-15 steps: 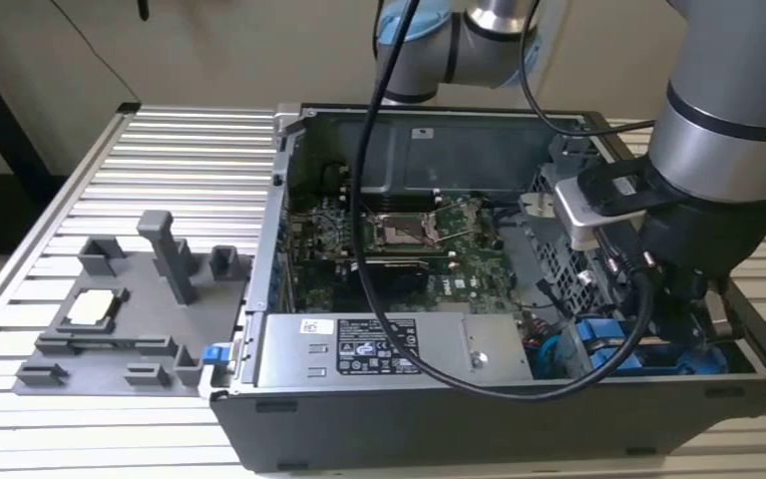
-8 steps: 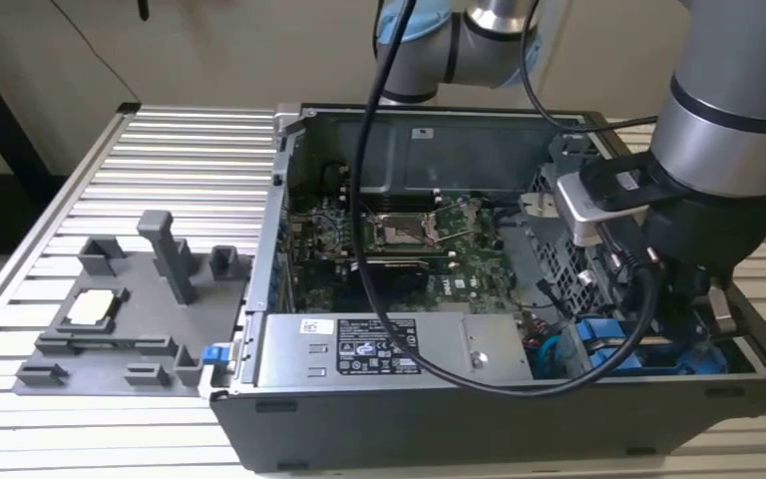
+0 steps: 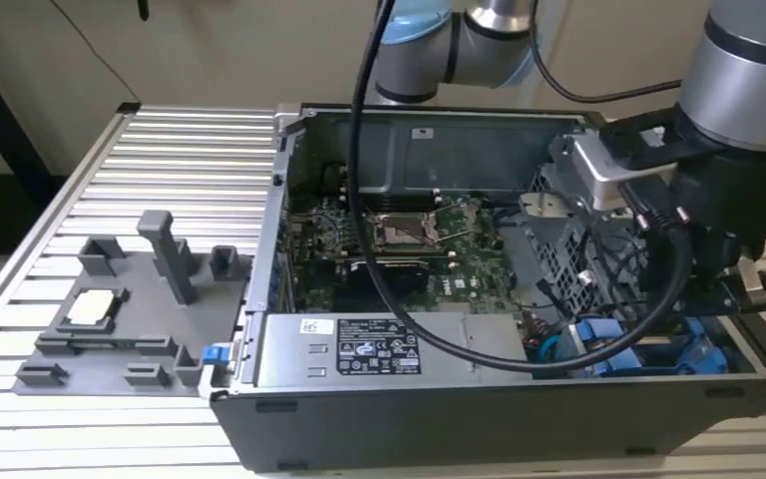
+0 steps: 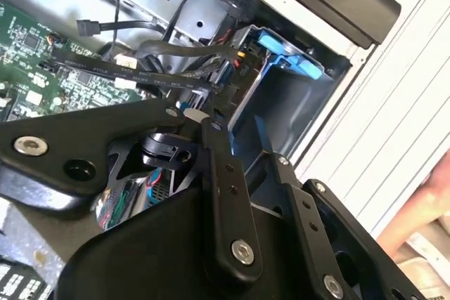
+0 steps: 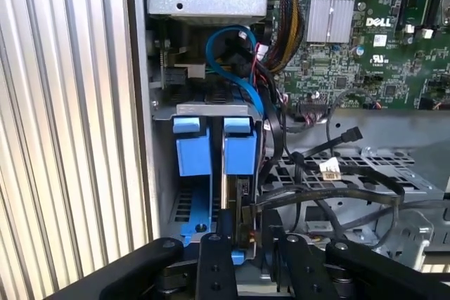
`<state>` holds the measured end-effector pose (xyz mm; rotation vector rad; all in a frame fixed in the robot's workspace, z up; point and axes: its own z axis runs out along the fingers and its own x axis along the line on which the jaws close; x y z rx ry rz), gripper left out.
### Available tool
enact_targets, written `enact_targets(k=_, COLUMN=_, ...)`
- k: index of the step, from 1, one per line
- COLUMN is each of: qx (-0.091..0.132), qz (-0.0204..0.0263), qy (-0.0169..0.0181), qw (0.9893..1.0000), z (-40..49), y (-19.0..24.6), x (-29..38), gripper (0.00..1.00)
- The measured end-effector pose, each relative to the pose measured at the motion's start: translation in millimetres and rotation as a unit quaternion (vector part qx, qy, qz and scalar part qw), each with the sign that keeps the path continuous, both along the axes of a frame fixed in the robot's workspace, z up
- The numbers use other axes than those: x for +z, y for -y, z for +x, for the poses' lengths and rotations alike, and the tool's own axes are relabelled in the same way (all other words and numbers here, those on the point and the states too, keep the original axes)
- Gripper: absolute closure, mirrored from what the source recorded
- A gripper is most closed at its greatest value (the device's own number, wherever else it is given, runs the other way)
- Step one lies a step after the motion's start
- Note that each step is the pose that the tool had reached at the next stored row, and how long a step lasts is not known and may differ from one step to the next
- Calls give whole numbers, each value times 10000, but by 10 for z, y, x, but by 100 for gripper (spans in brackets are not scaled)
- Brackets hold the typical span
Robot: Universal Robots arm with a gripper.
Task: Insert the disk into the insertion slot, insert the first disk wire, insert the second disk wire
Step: 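Insert the second disk wire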
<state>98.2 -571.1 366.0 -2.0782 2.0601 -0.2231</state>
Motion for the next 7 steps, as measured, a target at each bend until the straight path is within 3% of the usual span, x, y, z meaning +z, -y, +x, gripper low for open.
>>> enact_targets(k=7, qx=0, qz=12, qy=0, qw=10000, z=0, y=1, x=19, gripper=68)
